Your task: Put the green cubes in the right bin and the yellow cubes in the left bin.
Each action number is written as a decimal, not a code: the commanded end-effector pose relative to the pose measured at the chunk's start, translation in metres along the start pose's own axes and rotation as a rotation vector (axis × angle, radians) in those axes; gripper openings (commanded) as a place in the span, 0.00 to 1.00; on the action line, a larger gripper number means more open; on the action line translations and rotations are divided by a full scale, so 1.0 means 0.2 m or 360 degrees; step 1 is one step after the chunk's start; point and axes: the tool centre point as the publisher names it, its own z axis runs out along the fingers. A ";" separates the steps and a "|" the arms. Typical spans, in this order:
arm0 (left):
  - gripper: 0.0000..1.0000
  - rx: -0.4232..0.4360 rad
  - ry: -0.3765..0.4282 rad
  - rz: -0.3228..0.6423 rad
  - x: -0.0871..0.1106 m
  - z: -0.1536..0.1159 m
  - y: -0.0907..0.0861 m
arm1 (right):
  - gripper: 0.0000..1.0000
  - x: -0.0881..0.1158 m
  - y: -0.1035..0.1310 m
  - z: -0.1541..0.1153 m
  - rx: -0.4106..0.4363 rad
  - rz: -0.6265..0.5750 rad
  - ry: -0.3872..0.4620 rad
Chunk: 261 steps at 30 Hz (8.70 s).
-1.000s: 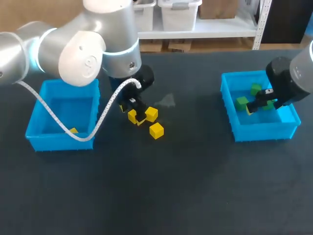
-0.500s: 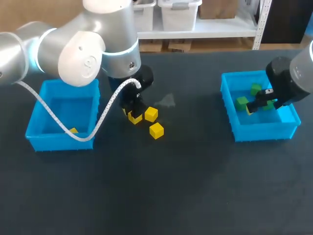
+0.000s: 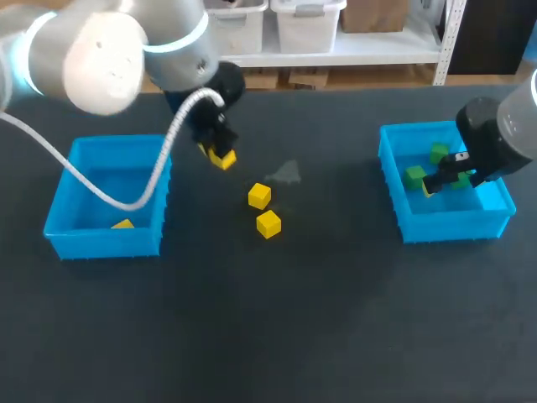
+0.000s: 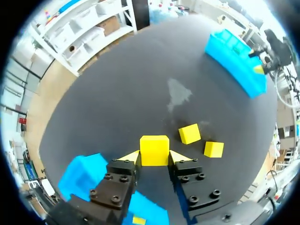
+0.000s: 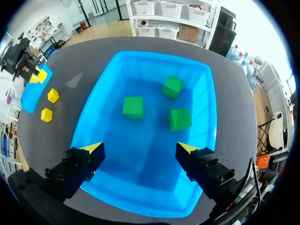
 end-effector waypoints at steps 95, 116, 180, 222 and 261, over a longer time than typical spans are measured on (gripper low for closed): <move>1.00 0.0062 0.0329 -0.0230 -0.08 0.29 -0.35 | 1.00 0.01 0.00 0.00 0.0007 0.0001 -0.0006; 1.00 0.0008 0.0348 -0.0233 -0.08 0.39 -0.39 | 1.00 0.01 0.00 0.00 0.0007 0.0001 -0.0006; 0.00 -0.0264 0.0051 -0.1021 0.54 -0.12 0.43 | 1.00 0.01 0.00 0.00 0.0007 0.0001 -0.0006; 1.00 0.0123 0.0107 -0.0179 0.04 -0.04 -0.28 | 1.00 0.01 0.00 0.00 0.0007 0.0001 -0.0006; 1.00 0.0101 0.0284 0.0113 0.12 0.28 -0.67 | 1.00 0.01 0.00 0.00 0.0007 0.0001 -0.0006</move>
